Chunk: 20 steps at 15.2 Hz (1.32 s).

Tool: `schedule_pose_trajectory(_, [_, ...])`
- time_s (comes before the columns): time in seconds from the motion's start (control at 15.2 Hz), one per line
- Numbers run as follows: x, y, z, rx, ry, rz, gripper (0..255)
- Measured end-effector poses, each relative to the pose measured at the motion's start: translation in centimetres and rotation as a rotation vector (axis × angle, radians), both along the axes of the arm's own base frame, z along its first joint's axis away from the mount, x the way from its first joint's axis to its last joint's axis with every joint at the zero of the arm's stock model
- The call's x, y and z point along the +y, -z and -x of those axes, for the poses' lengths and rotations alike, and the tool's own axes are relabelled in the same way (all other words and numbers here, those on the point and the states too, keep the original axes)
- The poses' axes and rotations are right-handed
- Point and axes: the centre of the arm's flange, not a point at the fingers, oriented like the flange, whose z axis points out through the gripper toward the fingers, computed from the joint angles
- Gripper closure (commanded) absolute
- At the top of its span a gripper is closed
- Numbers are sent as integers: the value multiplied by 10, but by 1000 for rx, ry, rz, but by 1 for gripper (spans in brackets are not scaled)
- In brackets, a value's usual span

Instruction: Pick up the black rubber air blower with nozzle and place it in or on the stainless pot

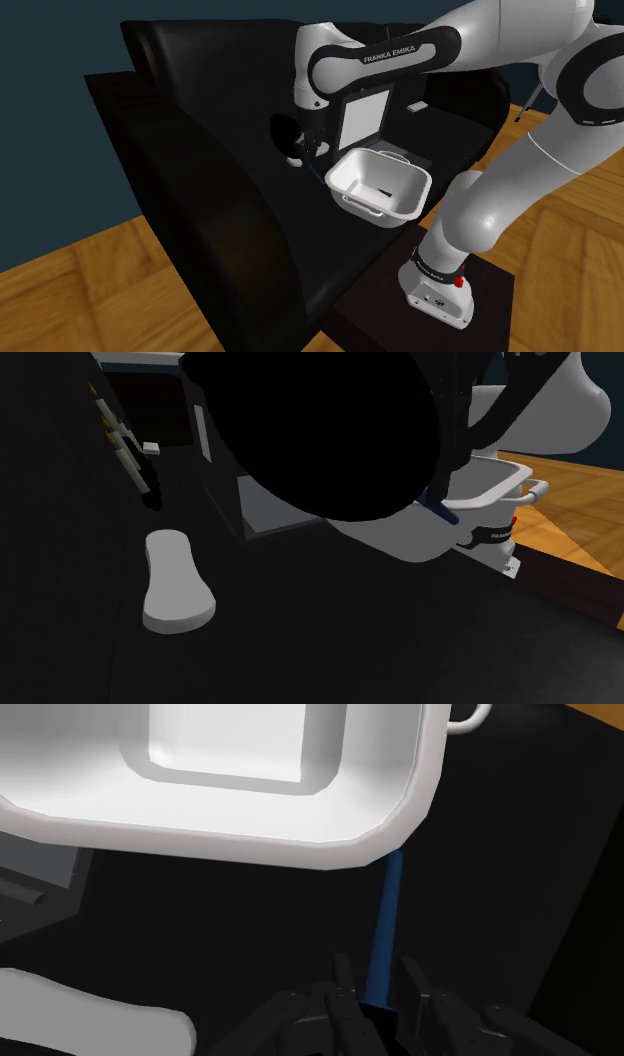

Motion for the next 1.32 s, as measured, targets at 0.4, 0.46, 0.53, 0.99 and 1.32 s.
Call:
schedule_pose_trajectory(0.4, [0,-34,2,-1,0,0,255])
schedule_pose_trajectory(0.46, [-1,-40,2,-1,0,0,255])
schedule_pose_trajectory(0.53, [0,-44,2,-1,0,0,255])
schedule_pose_trajectory(0.99, [0,-81,1,-1,0,0,255])
schedule_pose_trajectory(1.32, [-24,-84,36,-2,1,0,255])
